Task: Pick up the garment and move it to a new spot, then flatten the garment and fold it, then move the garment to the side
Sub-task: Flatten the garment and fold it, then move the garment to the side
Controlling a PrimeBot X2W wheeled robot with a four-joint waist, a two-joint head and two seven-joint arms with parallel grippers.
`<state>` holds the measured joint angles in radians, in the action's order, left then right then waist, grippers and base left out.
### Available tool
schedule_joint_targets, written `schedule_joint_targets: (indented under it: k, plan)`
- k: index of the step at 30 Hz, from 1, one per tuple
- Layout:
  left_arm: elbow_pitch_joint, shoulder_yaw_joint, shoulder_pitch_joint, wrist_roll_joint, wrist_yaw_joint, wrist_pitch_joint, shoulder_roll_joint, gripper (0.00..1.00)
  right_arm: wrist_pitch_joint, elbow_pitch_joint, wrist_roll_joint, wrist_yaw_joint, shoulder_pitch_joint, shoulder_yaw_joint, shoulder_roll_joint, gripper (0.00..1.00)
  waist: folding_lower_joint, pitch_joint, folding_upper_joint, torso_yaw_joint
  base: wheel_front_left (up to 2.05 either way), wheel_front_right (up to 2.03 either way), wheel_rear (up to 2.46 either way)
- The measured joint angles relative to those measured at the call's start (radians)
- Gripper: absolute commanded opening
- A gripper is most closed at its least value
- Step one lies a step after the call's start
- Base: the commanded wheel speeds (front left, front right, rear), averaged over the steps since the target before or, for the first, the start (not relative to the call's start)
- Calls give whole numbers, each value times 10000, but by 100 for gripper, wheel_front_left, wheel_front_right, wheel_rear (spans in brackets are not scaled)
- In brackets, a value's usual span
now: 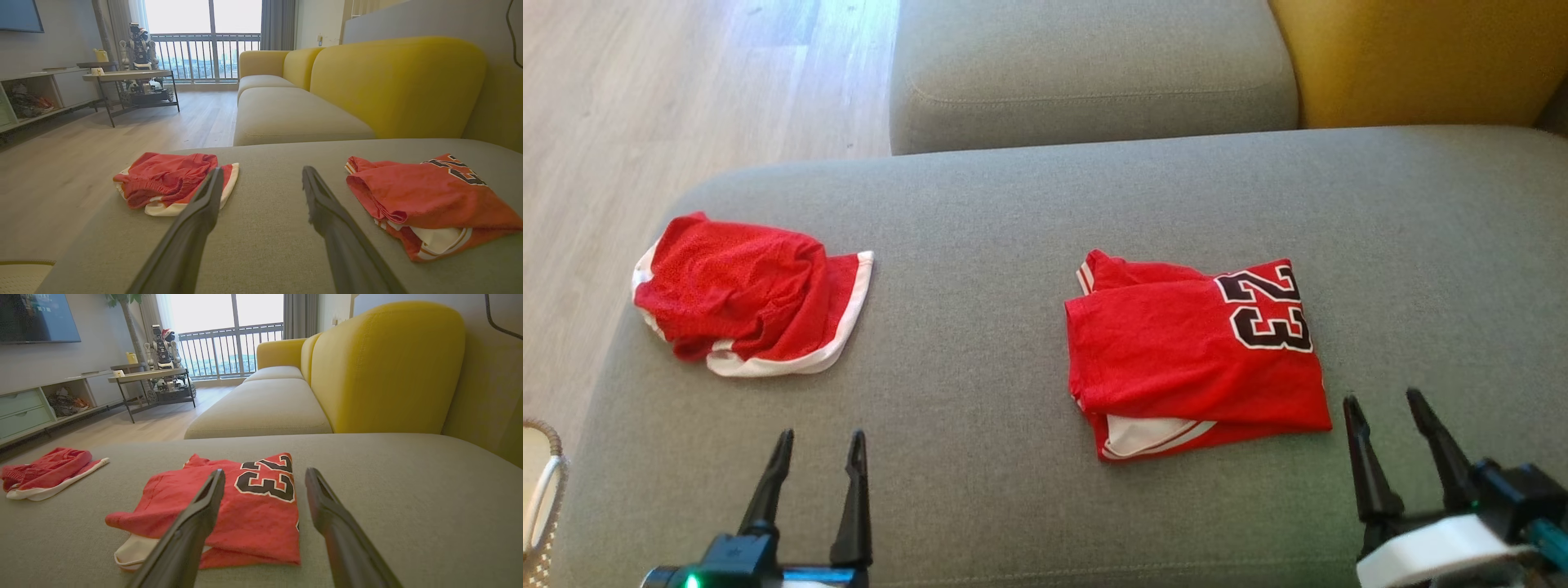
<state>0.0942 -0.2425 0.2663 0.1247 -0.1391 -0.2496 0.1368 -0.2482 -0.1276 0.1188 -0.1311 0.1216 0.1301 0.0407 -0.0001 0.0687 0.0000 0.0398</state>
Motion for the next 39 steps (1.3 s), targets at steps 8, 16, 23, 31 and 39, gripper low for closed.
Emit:
schedule_joint_targets:
  k: [8,16,23,31,39]
  plan:
    - [-119,309,5,-111,176,0,-251,100,0,-40,140,0,219,-59,-13,100,0,24,0,20,0,0,0]
    - [-393,314,3,-268,443,0,-460,100,0,-288,144,0,223,169,-19,100,1,10,0,375,0,0,0]
    - [-393,309,-5,-282,688,0,-566,100,119,-2059,738,0,-256,821,-52,100,1,-212,0,798,0,0,0]
    - [-405,186,-261,-364,907,0,-644,100,1501,-4086,1047,0,-3071,1873,-44,100,2,-907,-2,1125,0,0,0]
    - [-397,-40,-1004,-433,1057,0,-750,100,3825,-5591,-426,0,-4933,3196,23,100,4,-1760,-2,1312,0,0,0]
